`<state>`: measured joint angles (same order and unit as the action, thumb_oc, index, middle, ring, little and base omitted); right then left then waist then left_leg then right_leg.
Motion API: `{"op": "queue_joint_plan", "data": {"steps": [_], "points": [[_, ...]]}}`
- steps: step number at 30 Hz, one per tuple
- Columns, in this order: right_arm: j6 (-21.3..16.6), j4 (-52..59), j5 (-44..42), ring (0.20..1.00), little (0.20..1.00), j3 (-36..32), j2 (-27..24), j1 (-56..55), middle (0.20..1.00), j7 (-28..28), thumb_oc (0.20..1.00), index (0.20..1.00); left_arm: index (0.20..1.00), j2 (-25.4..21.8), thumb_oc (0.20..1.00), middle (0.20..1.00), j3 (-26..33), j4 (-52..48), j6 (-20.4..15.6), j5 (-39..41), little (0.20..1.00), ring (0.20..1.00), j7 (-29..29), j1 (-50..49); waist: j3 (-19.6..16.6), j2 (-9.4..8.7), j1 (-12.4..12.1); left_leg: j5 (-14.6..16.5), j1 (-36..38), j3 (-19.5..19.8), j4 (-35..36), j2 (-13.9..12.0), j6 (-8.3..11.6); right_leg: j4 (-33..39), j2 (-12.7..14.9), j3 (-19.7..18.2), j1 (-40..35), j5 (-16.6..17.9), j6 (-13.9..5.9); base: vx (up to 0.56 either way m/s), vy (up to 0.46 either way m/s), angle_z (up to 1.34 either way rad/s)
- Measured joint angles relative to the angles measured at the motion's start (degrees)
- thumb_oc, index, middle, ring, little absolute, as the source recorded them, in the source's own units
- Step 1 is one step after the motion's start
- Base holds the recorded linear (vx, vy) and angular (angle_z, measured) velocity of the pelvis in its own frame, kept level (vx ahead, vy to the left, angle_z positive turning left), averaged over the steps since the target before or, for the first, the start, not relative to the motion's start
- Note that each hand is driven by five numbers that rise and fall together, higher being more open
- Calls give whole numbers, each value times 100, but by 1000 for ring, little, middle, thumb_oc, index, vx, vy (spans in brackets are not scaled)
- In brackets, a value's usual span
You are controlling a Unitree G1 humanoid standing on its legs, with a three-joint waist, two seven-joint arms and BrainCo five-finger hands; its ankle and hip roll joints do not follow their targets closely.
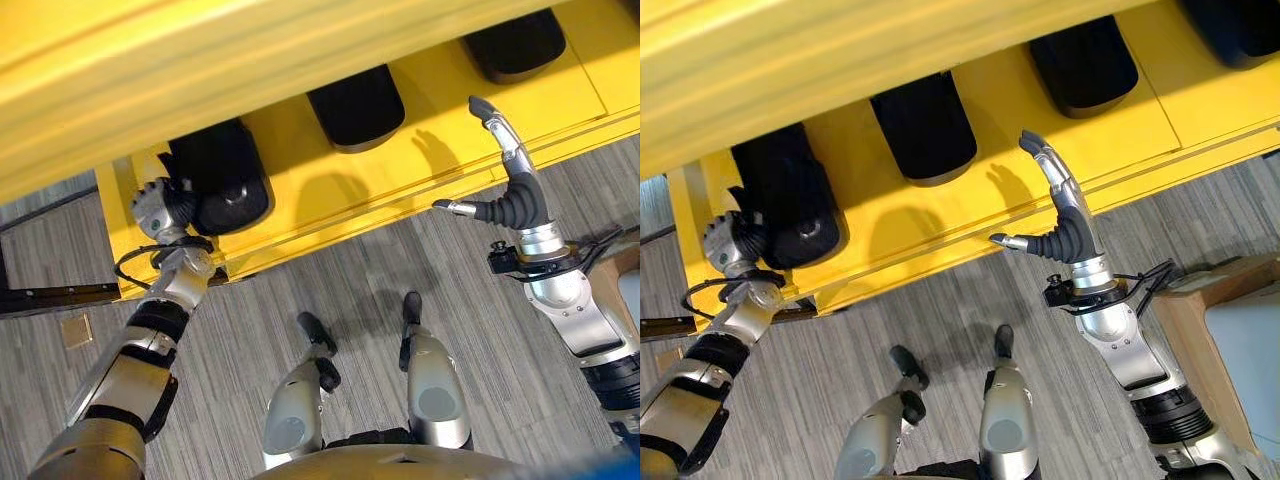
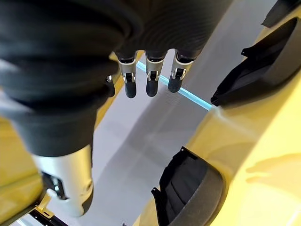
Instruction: Move parts from the plastic box to the shelf.
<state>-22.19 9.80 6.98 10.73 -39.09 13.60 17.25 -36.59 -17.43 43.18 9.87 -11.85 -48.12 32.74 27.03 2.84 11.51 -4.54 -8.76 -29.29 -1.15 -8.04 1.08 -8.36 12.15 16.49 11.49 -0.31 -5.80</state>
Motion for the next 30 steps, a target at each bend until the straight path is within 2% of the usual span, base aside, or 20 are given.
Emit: {"op": "queue_joint_plan", "data": {"steps": [7, 11, 25, 30], "points": [[5, -15, -3, 1000, 1000, -94, -2, -19, 1000, 1, 1000, 1000, 200, -102, 200, 200, 66, -21, 276, -1, 200, 200, -115, -71, 1, -3, -82, 3, -67, 61, -117, -39, -4, -64, -3, 19, 11, -9, 10, -16, 13, 4], [58, -54, -16, 1000, 1000, -134, -35, -3, 1000, -6, 1000, 1000, 200, -419, 200, 200, 66, -46, 461, -4, 200, 200, -105, -11, 3, -6, -89, -8, -291, 130, -228, -81, -18, -194, -4, 25, 211, -26, 27, -5, 33, 5], [155, -308, -103, 1000, 1000, -131, -104, 22, 1000, -72, 1000, 1000, 200, -791, 200, 200, -97, -44, 710, -373, 200, 200, 159, 333, 65, -81, -80, -6, -511, 149, -391, -128, -20, -377, 15, 23, 429, -83, 68, 9, 22, 1], [180, -310, -112, 1000, 1000, -130, -263, 25, 1000, -108, 1000, 1000, 200, -951, 200, 200, -178, 9, 727, -393, 200, 200, 292, 532, 95, -111, 17, -6, -493, 145, -407, -140, -20, -426, 14, 10, 437, -105, 79, 37, 31, -1]]}}
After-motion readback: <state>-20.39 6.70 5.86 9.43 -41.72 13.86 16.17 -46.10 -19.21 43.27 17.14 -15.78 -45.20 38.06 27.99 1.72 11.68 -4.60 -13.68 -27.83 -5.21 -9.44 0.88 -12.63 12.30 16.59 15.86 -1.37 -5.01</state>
